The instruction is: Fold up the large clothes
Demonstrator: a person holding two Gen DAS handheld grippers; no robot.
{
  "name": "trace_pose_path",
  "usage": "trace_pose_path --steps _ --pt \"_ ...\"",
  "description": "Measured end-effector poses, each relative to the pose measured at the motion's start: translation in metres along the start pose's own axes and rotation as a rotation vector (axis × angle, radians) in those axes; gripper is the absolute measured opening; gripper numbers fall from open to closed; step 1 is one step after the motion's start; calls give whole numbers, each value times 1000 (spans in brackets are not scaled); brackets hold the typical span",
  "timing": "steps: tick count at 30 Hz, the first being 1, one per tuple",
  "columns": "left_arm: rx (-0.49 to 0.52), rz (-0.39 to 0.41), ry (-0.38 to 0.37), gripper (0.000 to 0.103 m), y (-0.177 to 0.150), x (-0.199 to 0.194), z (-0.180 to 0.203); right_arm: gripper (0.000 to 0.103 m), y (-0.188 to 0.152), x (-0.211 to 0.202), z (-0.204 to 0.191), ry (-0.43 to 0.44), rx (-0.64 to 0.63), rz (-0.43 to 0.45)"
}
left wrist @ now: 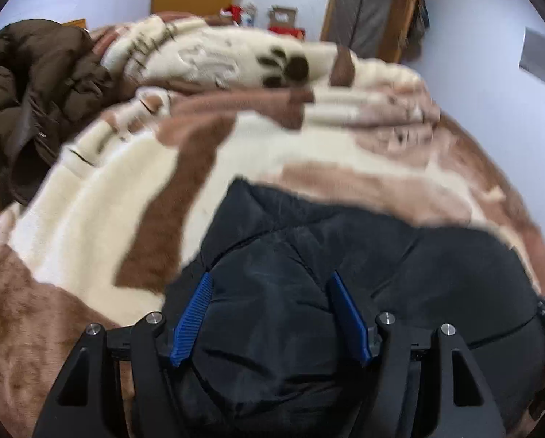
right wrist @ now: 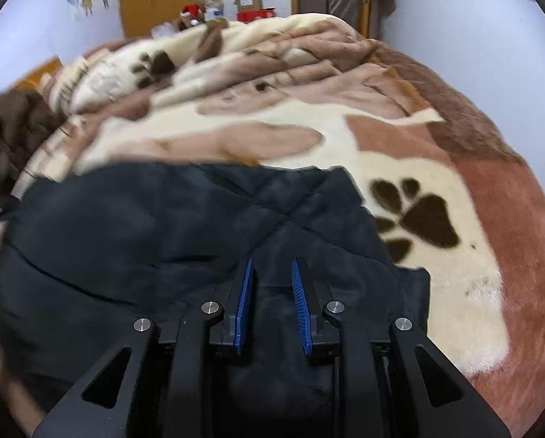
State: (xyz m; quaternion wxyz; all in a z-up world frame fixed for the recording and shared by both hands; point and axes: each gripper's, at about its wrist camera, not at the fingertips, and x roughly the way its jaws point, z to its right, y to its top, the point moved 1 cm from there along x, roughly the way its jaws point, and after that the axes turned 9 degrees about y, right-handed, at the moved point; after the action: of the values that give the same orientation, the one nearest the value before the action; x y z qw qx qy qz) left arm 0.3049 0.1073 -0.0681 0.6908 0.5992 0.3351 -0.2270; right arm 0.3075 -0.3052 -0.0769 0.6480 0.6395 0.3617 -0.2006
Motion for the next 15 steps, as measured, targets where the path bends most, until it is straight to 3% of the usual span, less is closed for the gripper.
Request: trace_pose_path --steps 3,9,15 --pt "-23 17 -7 74 1 15 6 23 -11 2 3 -22 13 20" --pt "31 19 12 79 4 36 30 22 -19 7 5 -51 20 18" --pt "5 -2 -22 79 14 8 15 22 -3 -12 5 -44 44 -29"
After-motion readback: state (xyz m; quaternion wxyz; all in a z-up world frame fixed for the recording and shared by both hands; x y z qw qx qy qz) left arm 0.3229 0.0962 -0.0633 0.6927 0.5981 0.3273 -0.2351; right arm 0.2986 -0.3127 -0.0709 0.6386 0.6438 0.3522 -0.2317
